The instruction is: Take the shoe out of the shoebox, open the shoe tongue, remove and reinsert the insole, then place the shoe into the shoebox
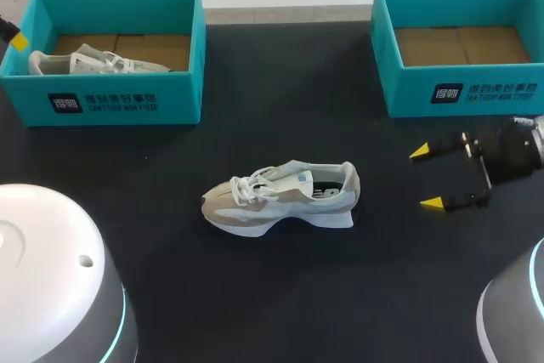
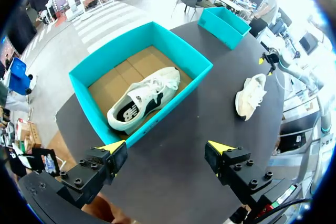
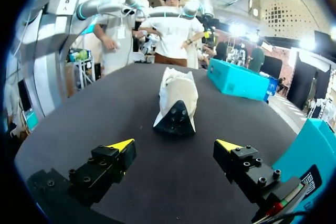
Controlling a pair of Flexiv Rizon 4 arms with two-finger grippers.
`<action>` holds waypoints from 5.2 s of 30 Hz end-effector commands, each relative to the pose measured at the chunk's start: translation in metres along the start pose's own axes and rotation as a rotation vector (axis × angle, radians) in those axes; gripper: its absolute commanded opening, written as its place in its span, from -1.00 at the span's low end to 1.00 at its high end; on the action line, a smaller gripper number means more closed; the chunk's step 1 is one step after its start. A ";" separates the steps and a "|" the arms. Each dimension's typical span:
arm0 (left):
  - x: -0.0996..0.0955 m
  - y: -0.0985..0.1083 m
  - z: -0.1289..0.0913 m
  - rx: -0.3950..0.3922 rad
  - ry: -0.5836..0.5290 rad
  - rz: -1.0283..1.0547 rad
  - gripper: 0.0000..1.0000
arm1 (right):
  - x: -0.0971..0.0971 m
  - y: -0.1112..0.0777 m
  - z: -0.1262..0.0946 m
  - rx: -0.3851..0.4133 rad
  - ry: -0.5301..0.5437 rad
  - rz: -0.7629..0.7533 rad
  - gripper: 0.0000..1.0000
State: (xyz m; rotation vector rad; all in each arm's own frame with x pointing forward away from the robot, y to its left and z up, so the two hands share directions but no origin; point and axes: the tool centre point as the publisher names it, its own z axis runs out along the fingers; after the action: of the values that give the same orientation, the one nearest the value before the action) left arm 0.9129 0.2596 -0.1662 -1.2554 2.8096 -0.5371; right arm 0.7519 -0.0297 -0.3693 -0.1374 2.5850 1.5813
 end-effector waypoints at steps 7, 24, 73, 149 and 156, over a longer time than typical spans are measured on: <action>0.000 0.001 0.000 -0.001 -0.001 0.001 1.00 | -0.009 -0.016 0.008 -0.037 -0.019 0.043 1.00; 0.000 0.001 0.000 -0.001 -0.001 0.001 1.00 | -0.009 -0.016 0.008 -0.037 -0.019 0.043 1.00; 0.000 0.001 0.000 -0.001 -0.001 0.001 1.00 | -0.006 0.028 0.128 -0.045 -0.032 0.113 1.00; 0.228 -0.102 0.061 -0.076 -0.149 -0.356 1.00 | -0.007 0.019 0.172 -0.096 0.030 0.118 -1.00; 0.264 -0.102 0.063 -0.062 -0.263 -0.572 1.00 | -0.007 0.019 0.172 -0.096 0.030 0.118 -1.00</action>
State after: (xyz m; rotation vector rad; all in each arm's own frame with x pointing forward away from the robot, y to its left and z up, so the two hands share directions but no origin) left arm 0.8296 -0.0053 -0.1621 -1.9483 2.4385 -0.3666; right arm 0.7614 0.1267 -0.4250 -0.0187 2.5835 1.7624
